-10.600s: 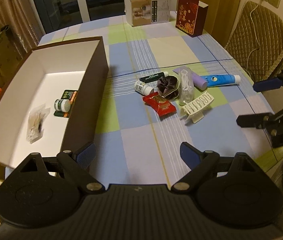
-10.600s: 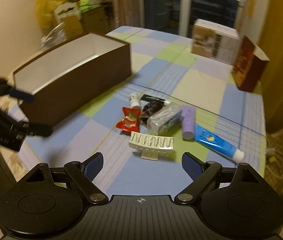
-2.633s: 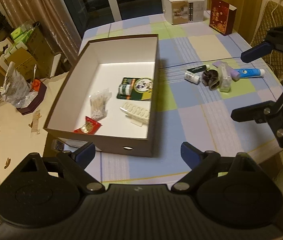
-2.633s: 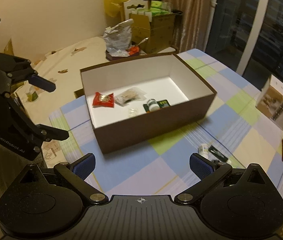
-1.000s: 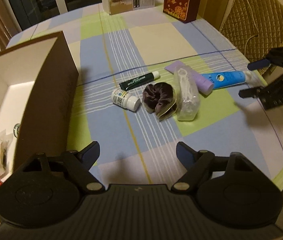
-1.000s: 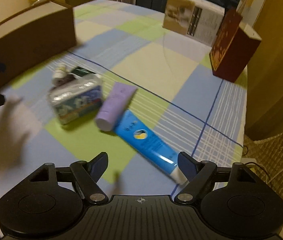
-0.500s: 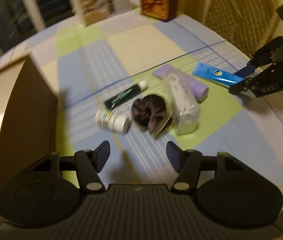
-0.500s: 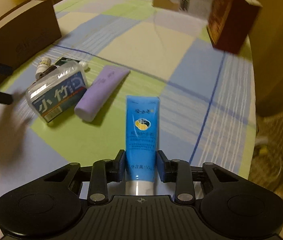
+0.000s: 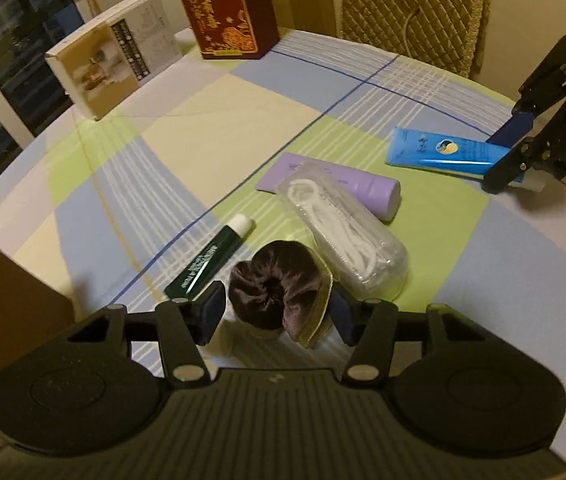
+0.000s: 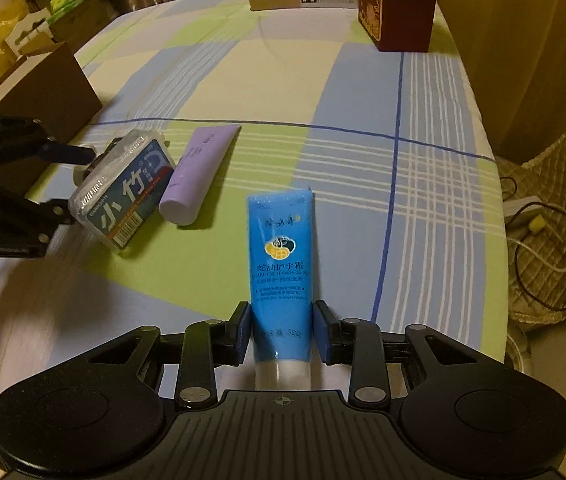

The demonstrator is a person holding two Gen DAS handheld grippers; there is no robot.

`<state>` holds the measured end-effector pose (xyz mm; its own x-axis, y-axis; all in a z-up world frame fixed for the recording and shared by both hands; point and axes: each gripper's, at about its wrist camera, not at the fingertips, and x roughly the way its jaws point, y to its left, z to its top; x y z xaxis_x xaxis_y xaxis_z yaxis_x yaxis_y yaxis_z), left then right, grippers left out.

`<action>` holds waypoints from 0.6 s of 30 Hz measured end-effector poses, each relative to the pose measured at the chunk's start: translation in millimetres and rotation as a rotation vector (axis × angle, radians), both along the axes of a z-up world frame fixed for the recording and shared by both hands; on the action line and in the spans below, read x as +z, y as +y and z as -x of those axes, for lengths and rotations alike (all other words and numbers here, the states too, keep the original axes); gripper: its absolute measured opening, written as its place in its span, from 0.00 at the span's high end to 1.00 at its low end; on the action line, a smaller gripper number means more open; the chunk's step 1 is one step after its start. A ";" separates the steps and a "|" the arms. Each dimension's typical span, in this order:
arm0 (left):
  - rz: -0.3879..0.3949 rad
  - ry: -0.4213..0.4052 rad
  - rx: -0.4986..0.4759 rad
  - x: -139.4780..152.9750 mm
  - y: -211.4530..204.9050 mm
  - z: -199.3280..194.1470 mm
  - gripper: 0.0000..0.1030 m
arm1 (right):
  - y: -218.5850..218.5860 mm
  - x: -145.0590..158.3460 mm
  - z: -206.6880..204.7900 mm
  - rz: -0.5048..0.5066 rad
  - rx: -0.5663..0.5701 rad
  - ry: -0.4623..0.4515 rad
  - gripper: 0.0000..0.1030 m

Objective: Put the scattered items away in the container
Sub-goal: 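Grasp the blue hand-cream tube with the right tool while the left tool grasps the dark scrunchie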

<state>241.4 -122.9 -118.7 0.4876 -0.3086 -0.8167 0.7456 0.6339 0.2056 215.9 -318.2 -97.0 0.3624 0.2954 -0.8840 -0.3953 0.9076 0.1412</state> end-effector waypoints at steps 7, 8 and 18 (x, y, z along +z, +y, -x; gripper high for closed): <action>0.039 0.054 -0.010 -3.9 2.1 0.0 0.80 | 3.9 -0.7 1.5 0.021 0.006 -0.010 0.66; 0.042 0.066 -0.001 -2.9 3.5 0.4 0.82 | 5.7 -0.6 1.9 0.032 0.007 -0.011 0.66; 0.000 0.164 0.118 16.5 26.8 27.7 0.83 | 19.5 0.8 10.7 0.057 -0.059 0.082 0.67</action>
